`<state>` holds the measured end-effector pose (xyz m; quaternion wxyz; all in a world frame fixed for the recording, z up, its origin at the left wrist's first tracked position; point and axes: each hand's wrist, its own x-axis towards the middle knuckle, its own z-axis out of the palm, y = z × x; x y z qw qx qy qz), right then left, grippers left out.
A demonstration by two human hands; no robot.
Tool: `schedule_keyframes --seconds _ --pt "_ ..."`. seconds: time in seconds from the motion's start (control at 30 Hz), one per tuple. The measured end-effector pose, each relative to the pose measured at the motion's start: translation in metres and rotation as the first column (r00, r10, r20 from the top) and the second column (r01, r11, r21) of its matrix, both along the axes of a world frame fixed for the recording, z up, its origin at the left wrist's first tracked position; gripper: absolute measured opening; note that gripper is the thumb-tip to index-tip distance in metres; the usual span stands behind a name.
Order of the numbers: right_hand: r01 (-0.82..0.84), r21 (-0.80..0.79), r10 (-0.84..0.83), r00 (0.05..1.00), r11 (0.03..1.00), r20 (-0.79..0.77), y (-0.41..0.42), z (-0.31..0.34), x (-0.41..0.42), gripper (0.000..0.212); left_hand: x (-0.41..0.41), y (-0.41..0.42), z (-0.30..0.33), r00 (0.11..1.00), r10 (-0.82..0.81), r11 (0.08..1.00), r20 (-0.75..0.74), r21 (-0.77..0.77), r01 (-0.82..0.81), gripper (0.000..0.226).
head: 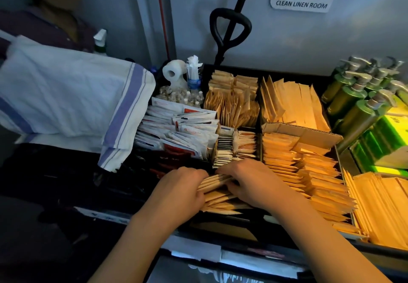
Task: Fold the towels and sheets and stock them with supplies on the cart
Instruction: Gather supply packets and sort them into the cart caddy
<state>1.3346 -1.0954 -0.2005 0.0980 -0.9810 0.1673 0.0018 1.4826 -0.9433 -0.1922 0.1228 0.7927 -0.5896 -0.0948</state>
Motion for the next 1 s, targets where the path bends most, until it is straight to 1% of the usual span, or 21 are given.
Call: schedule_keyframes --seconds 0.07,0.2,0.3,0.43,0.57,0.73,0.9,1.0 --pt "0.001 -0.021 0.000 0.998 1.000 0.056 0.000 0.004 -0.003 0.019 -0.001 0.000 0.003 1.000 0.007 0.999 -0.003 -0.031 -0.007 0.030" --pt "0.040 -0.069 -0.031 0.992 0.997 0.122 -0.001 0.018 -0.012 0.027 -0.005 -0.007 0.015 1.000 0.006 0.995 -0.016 -0.098 -0.007 0.031" --pt "0.068 -0.047 -0.059 0.984 0.997 0.167 -0.002 0.029 -0.023 0.034 -0.011 -0.013 0.023 1.000 -0.002 0.987 -0.018 -0.162 -0.001 0.031" --pt "0.115 -0.031 -0.105 0.969 0.993 0.223 -0.003 0.034 -0.040 0.041 -0.021 -0.022 0.024 1.000 -0.024 0.974 -0.013 -0.224 0.021 0.045" --pt "0.139 -0.004 -0.133 0.955 0.990 0.264 -0.006 0.033 -0.054 0.050 -0.030 -0.027 0.020 0.998 -0.042 0.966 -0.049 -0.257 0.028 0.045" --pt "0.165 -0.041 -0.145 0.943 0.985 0.301 -0.008 0.035 -0.060 0.046 -0.033 -0.029 0.021 0.995 -0.070 0.956 -0.072 -0.291 0.046 0.047" --pt "0.176 -0.100 -0.138 0.943 0.979 0.303 -0.007 0.039 -0.066 0.044 -0.033 -0.029 0.021 0.989 -0.116 0.955 -0.087 -0.285 0.087 0.054" --pt "0.210 -0.111 -0.167 0.936 0.971 0.311 -0.007 0.043 -0.073 0.045 -0.036 -0.033 0.021 0.991 -0.113 0.951 -0.073 -0.297 0.087 0.051"
